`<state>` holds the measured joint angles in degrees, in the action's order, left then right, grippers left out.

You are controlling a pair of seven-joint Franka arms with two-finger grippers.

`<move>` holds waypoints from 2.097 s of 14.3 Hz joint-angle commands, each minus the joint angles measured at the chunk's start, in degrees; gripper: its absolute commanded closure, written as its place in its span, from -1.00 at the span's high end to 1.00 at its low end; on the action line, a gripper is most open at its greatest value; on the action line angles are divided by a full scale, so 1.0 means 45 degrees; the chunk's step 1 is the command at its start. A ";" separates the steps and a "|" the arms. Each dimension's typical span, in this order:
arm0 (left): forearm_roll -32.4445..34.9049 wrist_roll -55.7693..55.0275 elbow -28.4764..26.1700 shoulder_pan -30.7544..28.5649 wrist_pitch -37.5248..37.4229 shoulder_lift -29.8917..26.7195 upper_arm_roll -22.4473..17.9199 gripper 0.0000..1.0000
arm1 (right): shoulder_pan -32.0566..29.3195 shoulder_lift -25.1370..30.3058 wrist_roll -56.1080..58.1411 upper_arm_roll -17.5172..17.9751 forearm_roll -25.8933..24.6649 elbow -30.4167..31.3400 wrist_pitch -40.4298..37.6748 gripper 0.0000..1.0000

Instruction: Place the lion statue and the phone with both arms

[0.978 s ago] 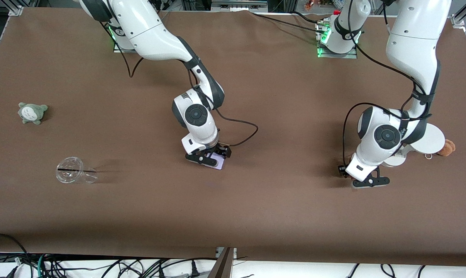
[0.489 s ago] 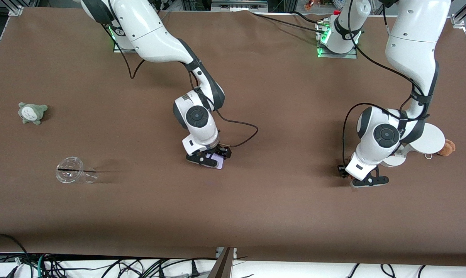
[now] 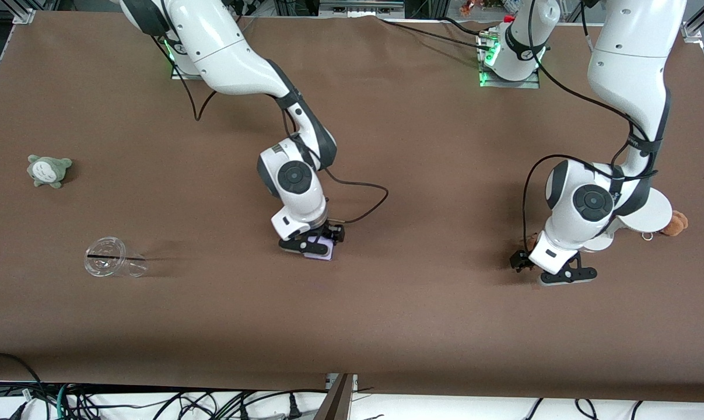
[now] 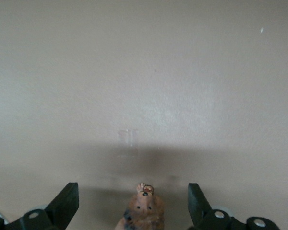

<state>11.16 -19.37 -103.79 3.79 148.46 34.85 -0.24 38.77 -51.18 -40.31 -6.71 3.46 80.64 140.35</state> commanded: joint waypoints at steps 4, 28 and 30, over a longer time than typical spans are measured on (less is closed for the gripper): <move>0.0274 0.0008 -0.0080 -0.0119 -0.0509 -0.0790 0.0072 1.00 | -0.2460 0.1332 0.6020 -0.0110 -0.0008 0.0203 -0.2320 -0.45; -0.1639 0.3953 0.1619 -0.0998 -1.1151 -0.7409 0.0170 1.00 | -0.6116 0.1276 0.9310 -0.0208 -0.0008 0.1122 -0.2420 -0.45; -0.1816 0.3972 0.1580 -0.0998 -1.1544 -0.7743 0.0189 1.00 | -0.6252 0.1198 0.9291 -0.0208 -0.0008 0.1122 -0.2362 -0.45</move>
<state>4.50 -3.03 -95.76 0.01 98.03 1.70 -0.03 11.75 -46.18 2.22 -8.22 3.49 84.88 128.79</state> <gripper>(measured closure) 0.000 0.150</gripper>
